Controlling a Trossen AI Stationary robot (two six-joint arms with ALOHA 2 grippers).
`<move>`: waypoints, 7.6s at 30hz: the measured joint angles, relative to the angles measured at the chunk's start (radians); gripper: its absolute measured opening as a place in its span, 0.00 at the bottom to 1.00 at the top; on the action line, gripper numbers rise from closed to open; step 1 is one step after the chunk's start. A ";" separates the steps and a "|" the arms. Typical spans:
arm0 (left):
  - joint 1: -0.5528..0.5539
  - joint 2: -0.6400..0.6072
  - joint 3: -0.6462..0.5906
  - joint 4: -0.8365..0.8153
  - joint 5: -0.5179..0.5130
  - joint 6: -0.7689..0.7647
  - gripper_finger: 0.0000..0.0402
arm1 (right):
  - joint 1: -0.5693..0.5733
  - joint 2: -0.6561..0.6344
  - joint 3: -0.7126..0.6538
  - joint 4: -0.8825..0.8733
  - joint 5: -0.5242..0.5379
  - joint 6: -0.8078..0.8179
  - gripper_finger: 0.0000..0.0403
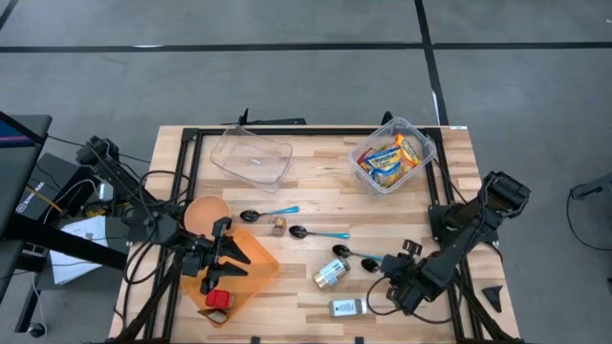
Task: Pick & Place Food Item
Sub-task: Put the blue spoon into the left transparent bin
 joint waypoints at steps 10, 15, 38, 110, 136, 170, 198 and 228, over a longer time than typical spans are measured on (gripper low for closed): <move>0.000 0.000 0.000 0.000 0.000 0.000 0.31 | 0.056 -0.002 -0.020 -0.014 0.004 0.133 0.31; 0.000 0.000 0.000 0.000 0.000 -0.003 0.31 | 0.044 -0.012 -0.096 0.087 -0.011 0.153 0.31; 0.000 0.000 0.000 0.000 0.000 -0.003 0.31 | -0.049 -0.158 -0.259 0.455 -0.046 0.061 0.32; 0.014 0.000 0.000 0.004 0.000 -0.020 0.31 | -0.057 -0.041 0.254 -0.236 0.259 -0.164 0.00; 0.363 0.471 -0.001 0.553 -0.060 -0.208 0.61 | -0.338 0.083 0.374 0.456 0.925 -1.234 0.00; 0.444 0.496 0.000 0.540 -0.087 -0.388 0.33 | -0.371 0.285 0.451 0.973 1.112 -1.793 0.00; 0.406 0.496 0.000 0.561 -0.578 -0.136 0.00 | -0.334 0.284 0.450 0.978 1.049 -1.790 0.29; 0.636 0.165 -0.054 0.355 -0.833 0.307 0.01 | -0.304 0.222 0.449 0.964 1.106 -1.822 0.31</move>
